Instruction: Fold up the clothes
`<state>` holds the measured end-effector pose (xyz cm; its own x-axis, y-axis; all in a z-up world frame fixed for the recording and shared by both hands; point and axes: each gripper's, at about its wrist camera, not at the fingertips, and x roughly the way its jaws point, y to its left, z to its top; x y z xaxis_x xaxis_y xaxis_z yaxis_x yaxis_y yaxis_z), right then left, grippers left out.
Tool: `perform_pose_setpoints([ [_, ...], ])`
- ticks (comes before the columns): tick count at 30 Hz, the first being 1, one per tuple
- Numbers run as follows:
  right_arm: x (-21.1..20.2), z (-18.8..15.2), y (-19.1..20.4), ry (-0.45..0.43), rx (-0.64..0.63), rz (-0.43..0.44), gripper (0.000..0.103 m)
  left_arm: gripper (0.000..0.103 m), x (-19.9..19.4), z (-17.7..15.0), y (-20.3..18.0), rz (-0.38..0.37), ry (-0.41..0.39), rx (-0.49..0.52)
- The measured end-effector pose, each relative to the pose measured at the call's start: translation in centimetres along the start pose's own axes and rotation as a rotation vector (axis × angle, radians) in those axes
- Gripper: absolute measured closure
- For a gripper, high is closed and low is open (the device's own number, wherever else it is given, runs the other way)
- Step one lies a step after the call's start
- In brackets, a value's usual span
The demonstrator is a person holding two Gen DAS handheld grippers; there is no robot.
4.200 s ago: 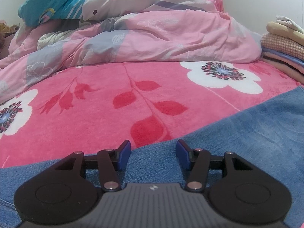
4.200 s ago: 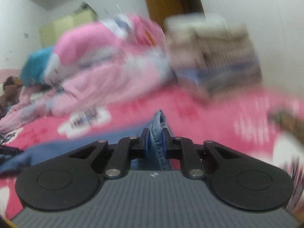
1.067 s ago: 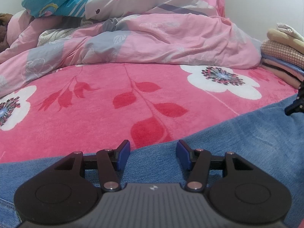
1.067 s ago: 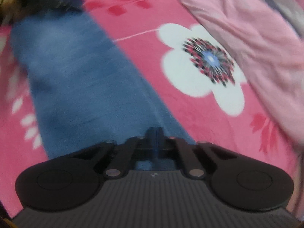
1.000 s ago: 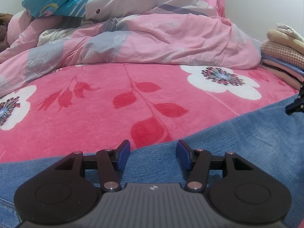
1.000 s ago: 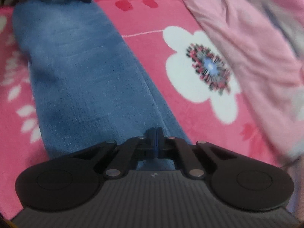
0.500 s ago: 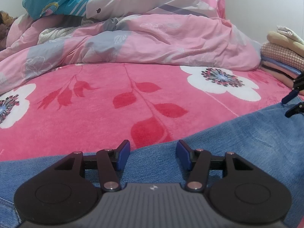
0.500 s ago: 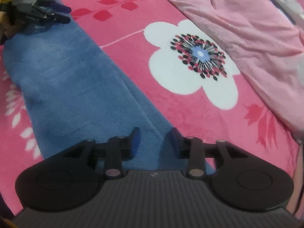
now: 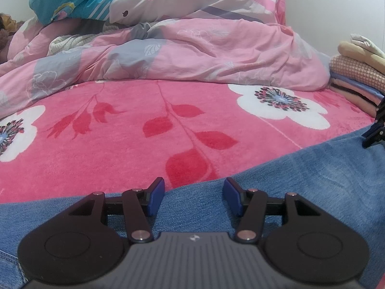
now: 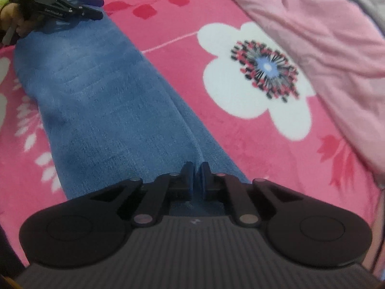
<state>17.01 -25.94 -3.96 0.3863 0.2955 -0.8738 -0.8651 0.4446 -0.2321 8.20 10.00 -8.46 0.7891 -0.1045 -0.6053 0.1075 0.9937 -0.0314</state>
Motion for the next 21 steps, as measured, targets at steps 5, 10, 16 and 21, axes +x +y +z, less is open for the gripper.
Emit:
perform_pose_setpoints([
  [5, -1.3, 0.2, -0.1, -0.037, -0.016, -0.055, 0.099, 0.047, 0.0, 0.0, 0.0, 0.0, 0.0, -0.001],
  [10, -0.4, 0.7, -0.9, -0.04, -0.041, -0.074, 0.103, 0.047, 0.0, 0.0, 0.0, 0.0, 0.0, 0.0],
  [16, 1.0, 0.4, -0.6, -0.03, -0.051, -0.084, 0.103, 0.047, 0.0, 0.0, -0.1, 0.003, -0.001, 0.002],
  [21, 2.4, 0.1, 0.5, -0.026, -0.104, -0.125, 0.103, 0.047, 0.0, -0.1, -0.1, 0.006, -0.001, 0.004],
])
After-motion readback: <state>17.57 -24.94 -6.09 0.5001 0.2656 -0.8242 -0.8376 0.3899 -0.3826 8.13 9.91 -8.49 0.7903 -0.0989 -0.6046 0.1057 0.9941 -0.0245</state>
